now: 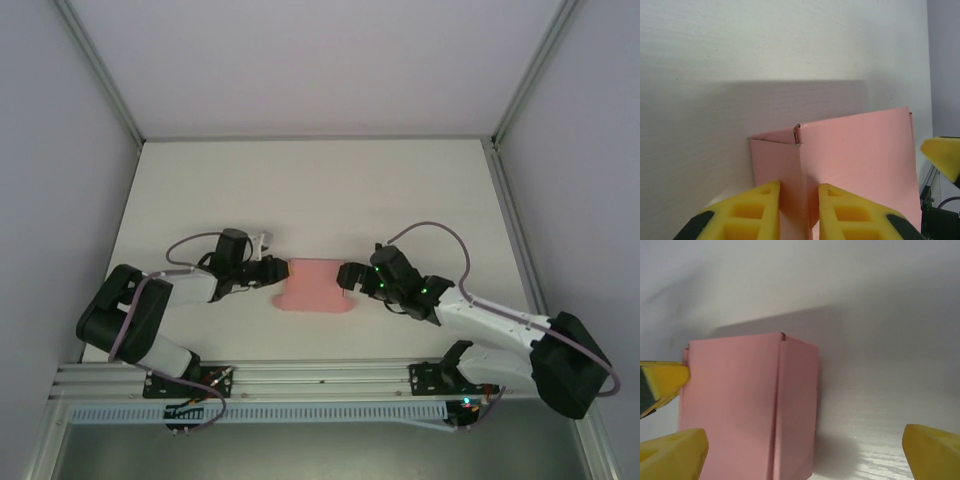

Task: Assemble paper box

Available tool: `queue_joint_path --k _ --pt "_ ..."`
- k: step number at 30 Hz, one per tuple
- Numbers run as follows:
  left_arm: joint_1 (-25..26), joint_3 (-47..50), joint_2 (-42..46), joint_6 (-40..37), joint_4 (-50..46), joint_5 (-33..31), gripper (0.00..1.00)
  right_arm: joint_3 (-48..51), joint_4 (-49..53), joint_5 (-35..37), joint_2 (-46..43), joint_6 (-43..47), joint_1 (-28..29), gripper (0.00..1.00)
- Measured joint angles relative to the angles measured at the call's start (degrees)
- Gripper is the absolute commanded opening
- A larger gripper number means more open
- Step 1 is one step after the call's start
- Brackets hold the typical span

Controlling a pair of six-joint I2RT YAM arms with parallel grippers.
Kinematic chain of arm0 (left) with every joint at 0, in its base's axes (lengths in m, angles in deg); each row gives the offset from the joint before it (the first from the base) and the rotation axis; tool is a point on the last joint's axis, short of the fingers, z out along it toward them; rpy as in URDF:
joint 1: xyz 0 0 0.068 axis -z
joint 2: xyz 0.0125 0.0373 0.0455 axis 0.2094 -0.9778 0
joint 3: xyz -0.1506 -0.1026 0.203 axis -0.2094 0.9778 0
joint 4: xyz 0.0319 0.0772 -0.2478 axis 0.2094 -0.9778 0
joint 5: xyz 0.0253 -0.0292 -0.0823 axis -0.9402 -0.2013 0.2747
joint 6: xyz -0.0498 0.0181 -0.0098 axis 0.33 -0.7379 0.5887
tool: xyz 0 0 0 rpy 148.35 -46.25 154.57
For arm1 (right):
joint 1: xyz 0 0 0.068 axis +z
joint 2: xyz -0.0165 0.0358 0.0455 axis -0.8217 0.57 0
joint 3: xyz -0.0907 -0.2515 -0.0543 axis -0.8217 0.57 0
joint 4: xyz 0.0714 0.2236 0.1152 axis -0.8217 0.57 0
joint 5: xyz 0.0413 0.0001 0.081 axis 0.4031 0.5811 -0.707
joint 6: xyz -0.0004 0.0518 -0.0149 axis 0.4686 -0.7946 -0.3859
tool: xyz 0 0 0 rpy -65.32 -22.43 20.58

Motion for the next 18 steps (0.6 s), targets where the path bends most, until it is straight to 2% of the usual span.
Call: queue_joint_path --k 8,16,18 --pt "-1.6 3.2 -0.5 3.7 6.4 3.1 0.01 -0.3 -6.5 -12.6 8.0 -2.6 -1.6 0.89" --pt "-2.8 5.0 -0.9 5.8 10.9 5.4 0.02 -0.3 -14.2 -19.1 12.4 -4.6 -2.9 0.75" --pt "-2.8 5.0 -0.9 5.8 11.5 5.5 0.03 -0.3 -16.4 -20.0 13.2 -4.9 -3.1 0.67"
